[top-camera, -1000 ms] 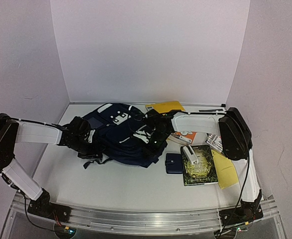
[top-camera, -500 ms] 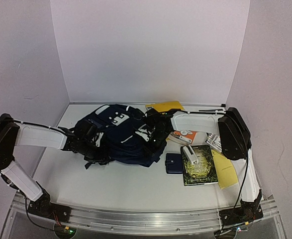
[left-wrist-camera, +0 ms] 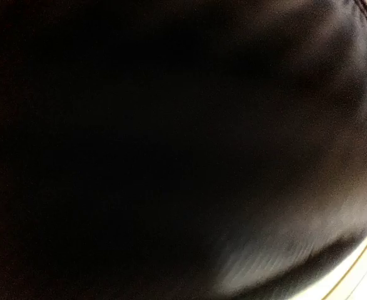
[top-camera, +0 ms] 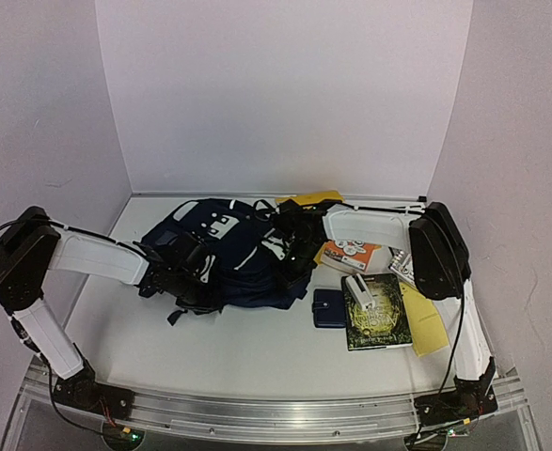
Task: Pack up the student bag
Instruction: Adjust the student bag at the center of the board.
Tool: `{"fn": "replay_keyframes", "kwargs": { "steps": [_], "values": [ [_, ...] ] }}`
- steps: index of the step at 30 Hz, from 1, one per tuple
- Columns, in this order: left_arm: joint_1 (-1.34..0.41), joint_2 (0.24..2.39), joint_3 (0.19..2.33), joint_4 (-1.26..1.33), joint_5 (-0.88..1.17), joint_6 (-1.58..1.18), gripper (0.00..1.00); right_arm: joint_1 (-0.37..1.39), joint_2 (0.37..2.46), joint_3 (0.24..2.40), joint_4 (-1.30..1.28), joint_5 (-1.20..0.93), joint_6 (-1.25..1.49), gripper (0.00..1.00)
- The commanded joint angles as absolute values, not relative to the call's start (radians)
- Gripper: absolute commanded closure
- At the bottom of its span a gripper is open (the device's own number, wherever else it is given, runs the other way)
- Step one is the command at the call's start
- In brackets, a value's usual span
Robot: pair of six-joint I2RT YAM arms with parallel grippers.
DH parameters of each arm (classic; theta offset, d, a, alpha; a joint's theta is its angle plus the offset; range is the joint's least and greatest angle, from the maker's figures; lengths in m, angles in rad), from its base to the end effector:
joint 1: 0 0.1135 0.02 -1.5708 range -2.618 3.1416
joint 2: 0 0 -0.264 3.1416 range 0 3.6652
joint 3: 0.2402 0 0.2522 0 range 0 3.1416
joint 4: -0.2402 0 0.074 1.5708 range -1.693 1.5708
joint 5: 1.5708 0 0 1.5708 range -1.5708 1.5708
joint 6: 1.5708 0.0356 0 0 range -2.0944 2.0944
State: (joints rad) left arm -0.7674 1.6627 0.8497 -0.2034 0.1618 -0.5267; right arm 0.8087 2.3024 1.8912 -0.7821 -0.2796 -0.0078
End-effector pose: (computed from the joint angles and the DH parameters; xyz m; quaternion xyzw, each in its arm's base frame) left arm 0.2217 -0.2219 0.1469 0.1371 0.9491 -0.2265 0.1708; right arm 0.3276 0.3575 0.1664 -0.4101 0.8823 0.1985 0.1177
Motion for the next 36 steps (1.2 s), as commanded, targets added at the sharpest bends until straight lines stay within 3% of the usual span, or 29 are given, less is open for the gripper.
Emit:
{"fn": "replay_keyframes", "kwargs": {
  "steps": [1, 5, 13, 17, 21, 24, 27, 30, 33, 36],
  "values": [
    [-0.879, 1.728, 0.983, 0.058, 0.349, -0.548, 0.89, 0.834, 2.350, 1.950, -0.557, -0.349, 0.106, 1.00],
    [-0.890, 1.742, 1.019, 0.096, 0.312, -0.558, 0.85, 0.832, 2.355, 1.951, -0.556, -0.351, 0.121, 1.00],
    [-0.896, 1.622, 1.033, -0.086, 0.211, -0.494, 0.62, 0.771, 2.317, 1.995, -0.571, -0.360, 0.070, 0.98],
    [-0.891, 1.510, 1.015, -0.169, 0.156, -0.491, 0.53, 0.751, 2.249, 1.954, -0.583, -0.342, 0.020, 0.81],
    [-0.814, 1.412, 1.005, -0.302, 0.082, -0.524, 0.47, 0.749, 2.195, 1.902, -0.594, -0.357, 0.009, 0.72],
    [-0.721, 1.327, 0.968, -0.377, 0.034, -0.551, 0.35, 0.750, 2.177, 1.859, -0.605, -0.384, -0.031, 0.63],
    [-0.606, 1.283, 0.961, -0.489, -0.074, -0.555, 0.23, 0.749, 2.175, 1.829, -0.610, -0.372, -0.045, 0.61],
    [-0.504, 1.300, 0.966, -0.519, -0.101, -0.519, 0.18, 0.749, 2.176, 1.806, -0.610, -0.361, -0.042, 0.58],
    [-0.440, 1.375, 1.005, -0.500, -0.111, -0.461, 0.17, 0.750, 2.179, 1.788, -0.609, -0.371, -0.029, 0.45],
    [-0.406, 1.497, 1.086, -0.479, -0.113, -0.415, 0.17, 0.750, 2.190, 1.783, -0.609, -0.363, -0.020, 0.42]
  ]
}}
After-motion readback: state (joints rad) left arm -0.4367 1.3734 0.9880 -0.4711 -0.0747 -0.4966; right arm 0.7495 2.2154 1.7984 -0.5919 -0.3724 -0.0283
